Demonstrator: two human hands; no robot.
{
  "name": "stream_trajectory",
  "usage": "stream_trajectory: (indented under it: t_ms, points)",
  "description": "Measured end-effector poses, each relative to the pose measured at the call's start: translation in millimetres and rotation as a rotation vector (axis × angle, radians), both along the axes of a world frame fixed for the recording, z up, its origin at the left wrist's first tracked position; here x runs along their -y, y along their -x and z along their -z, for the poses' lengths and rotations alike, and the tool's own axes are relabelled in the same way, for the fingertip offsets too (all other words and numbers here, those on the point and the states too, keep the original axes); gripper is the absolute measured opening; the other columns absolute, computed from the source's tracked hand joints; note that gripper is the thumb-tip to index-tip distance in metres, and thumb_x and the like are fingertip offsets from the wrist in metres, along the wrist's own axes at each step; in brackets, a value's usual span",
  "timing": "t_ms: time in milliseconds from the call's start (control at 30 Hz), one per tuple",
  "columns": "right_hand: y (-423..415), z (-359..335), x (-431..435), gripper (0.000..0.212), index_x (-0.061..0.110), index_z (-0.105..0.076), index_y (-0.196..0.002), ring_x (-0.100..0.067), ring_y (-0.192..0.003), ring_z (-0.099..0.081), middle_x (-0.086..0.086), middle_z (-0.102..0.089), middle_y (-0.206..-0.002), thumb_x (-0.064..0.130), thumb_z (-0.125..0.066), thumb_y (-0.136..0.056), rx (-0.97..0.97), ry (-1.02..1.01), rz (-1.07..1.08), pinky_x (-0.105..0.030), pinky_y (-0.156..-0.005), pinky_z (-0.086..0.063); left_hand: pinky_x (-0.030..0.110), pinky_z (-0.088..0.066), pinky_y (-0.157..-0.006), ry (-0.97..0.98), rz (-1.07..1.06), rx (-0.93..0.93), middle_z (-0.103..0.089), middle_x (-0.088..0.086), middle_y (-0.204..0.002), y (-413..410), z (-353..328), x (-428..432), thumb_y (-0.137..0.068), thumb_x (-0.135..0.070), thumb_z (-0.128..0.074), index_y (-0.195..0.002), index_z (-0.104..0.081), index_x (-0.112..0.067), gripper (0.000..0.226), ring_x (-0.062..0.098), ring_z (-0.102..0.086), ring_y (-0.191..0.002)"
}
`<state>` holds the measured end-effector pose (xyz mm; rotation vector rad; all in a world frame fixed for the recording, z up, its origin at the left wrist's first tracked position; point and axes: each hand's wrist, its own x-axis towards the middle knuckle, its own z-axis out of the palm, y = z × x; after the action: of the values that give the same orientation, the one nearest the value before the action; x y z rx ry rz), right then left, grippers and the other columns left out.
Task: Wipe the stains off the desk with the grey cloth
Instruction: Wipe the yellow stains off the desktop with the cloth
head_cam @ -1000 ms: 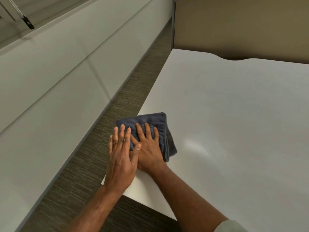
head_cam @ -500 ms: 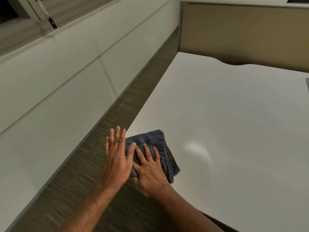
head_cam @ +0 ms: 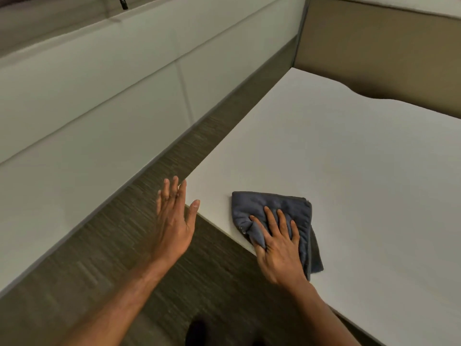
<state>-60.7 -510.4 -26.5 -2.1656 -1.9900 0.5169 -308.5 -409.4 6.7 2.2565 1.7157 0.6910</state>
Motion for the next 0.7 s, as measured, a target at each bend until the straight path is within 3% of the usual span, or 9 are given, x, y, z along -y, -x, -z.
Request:
stream_trajectory:
  t_ms: [300,533,700]
  points:
    - [-27.6,4.7,45.1,0.060,0.055,0.008,-0.152,-0.015,-0.154,0.023,0.010,0.016,-0.169,0.058,-0.013,-0.096,0.010,-0.030,0.027,-0.049,-0.126,0.012,0.045,-0.001,-0.130,0.041,-0.009,-0.051,-0.007,0.006,-0.171,-2.5,0.0,51.3,-0.103,-0.064,-0.014,-0.161,-0.021,-0.013,0.078,0.022,0.004,-0.160]
    - [-28.6,2.0,63.5,0.065,0.046,-0.005,-0.159,-0.014,-0.155,0.017,0.009,0.006,-0.171,0.057,-0.012,-0.095,0.001,-0.044,0.070,-0.046,-0.126,0.011,0.047,-0.005,-0.130,-0.006,0.045,-0.128,-0.013,0.011,-0.171,3.3,10.4,86.5,-0.106,-0.056,-0.027,-0.162,-0.021,-0.012,0.072,0.026,-0.001,-0.160]
    - [-24.9,-8.2,73.2,0.060,0.043,0.003,-0.153,-0.013,-0.156,0.013,0.008,0.003,-0.170,0.053,-0.017,-0.098,-0.114,-0.023,0.106,-0.049,-0.126,0.009,0.046,-0.005,-0.130,-0.017,0.051,-0.111,-0.012,0.011,-0.172,14.4,23.6,110.0,-0.106,-0.056,-0.027,-0.162,-0.020,-0.013,0.071,0.025,0.000,-0.160]
